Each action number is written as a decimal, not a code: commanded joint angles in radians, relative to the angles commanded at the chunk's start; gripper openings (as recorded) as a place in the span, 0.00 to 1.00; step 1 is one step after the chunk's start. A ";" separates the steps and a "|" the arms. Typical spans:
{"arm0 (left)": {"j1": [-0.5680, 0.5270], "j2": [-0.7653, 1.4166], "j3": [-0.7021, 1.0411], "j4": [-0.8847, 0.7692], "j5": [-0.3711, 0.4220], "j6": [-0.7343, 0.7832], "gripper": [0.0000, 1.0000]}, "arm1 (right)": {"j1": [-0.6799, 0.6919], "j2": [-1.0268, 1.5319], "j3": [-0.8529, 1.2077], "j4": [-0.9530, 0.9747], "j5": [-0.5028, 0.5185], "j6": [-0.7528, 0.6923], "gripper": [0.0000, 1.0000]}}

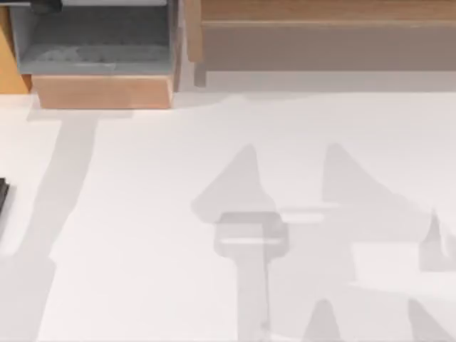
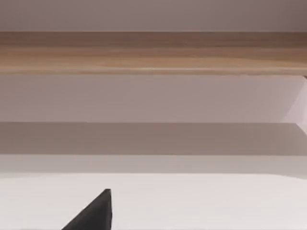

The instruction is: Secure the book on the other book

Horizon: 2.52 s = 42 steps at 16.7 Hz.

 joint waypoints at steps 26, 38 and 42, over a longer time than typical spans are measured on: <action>-0.054 0.678 0.527 0.159 -0.030 -0.022 1.00 | 0.000 0.000 0.000 0.000 0.000 0.000 1.00; -0.054 0.678 0.527 0.159 -0.030 -0.022 0.25 | 0.000 0.000 0.000 0.000 0.000 0.000 1.00; -0.054 0.678 0.527 0.159 -0.030 -0.022 0.00 | 0.000 0.000 0.000 0.000 0.000 0.000 1.00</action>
